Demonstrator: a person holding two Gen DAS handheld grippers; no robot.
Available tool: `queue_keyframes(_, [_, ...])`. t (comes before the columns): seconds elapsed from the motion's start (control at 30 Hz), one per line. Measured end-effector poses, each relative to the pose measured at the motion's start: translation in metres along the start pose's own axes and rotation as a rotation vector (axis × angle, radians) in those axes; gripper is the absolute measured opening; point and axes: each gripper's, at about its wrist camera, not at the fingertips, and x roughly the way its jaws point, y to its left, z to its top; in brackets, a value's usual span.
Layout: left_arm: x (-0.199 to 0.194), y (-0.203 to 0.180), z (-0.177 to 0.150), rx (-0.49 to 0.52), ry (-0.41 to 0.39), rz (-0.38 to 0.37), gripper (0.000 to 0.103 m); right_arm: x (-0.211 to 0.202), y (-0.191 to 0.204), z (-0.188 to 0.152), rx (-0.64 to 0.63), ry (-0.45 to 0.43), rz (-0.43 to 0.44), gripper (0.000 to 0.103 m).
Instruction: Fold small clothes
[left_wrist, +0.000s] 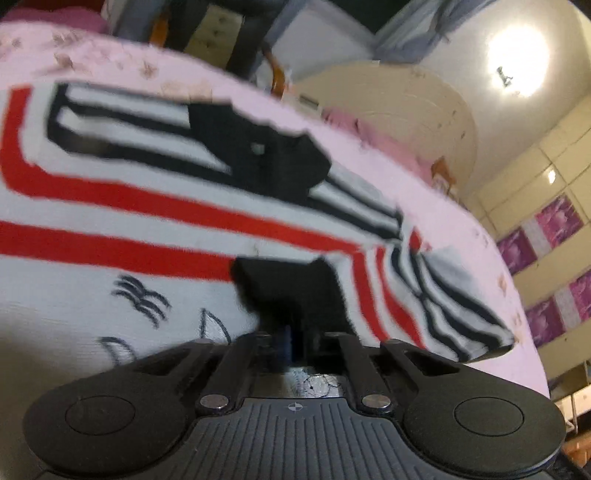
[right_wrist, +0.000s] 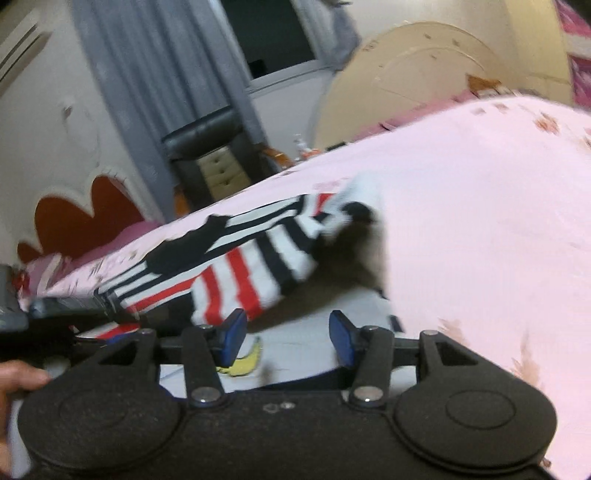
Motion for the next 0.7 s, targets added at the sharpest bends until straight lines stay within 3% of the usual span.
queue_keyframes(0.2, [-0.046, 0.009, 0.012, 0.097, -0.114, 0.062, 0.005, 0.007, -0.034, 0.005, 0.194, 0.015, 0.069, 0.055])
queue_keyframes(0.27, [-0.056, 0.019, 0.014, 0.111, -0.116, 0.108, 0.005, 0.014, -0.046, 0.008, 0.272, 0.023, 0.117, 0.056])
queue_keyframes(0.43, [-0.066, 0.036, 0.007, 0.075, -0.099, 0.132, 0.005, 0.045, -0.074, 0.008, 0.534, 0.056, 0.231, 0.057])
queue_keyframes(0.53, [-0.063, 0.039, 0.001, 0.072, -0.096, 0.138, 0.005, 0.062, -0.088, 0.009, 0.623, 0.068, 0.235, 0.057])
queue_keyframes(0.63, [-0.064, 0.047, -0.003, 0.061, -0.099, 0.141, 0.005, 0.077, -0.1, 0.011, 0.674, 0.072, 0.233, 0.051])
queue_keyframes(0.67, [-0.061, 0.05, -0.001, 0.059, -0.1, 0.141, 0.005, 0.081, -0.102, 0.011, 0.684, 0.077, 0.234, 0.044])
queue_keyframes(0.7, [-0.061, 0.05, -0.001, 0.06, -0.1, 0.142, 0.005, 0.085, -0.103, 0.011, 0.686, 0.086, 0.227, 0.03])
